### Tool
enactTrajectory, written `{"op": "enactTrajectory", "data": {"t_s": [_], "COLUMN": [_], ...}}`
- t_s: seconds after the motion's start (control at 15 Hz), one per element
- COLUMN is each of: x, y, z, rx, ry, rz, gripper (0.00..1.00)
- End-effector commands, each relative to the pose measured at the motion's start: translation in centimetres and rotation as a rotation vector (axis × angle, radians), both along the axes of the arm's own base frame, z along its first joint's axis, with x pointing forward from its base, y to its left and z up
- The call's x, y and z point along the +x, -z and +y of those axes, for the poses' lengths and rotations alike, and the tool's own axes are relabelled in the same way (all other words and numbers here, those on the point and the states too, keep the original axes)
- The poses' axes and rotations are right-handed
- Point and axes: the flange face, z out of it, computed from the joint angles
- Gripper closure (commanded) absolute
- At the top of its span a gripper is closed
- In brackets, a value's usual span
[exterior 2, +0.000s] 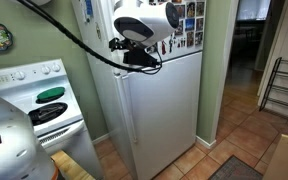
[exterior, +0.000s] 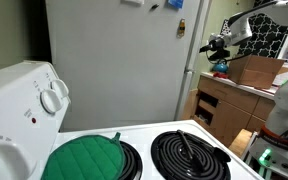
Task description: Open the top refrigerator door fully
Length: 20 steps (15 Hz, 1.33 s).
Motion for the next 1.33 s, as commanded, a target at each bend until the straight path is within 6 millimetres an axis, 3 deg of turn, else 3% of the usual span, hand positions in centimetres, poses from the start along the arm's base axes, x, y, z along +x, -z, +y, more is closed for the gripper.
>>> {"op": "enactTrajectory", "data": {"t_s": [0.0,0.6,0.67,0.87,1.27], "x": [0.7,1.9,2.0,2.0,1.5], "y": [0.4,0.4,0.4,0.4,0.3], "z": [0.1,1.7,1.8,2.1,2.4], "rx": [0.006,0.043,0.044,0.045,0.052], "ry": [0.04,0.057,0.058,0.049,0.025], "rz": [-0.023,-0.078,-0.081,-0.088,-0.1], "gripper": [0.0,0.0,0.06,0.42,0.85]}}
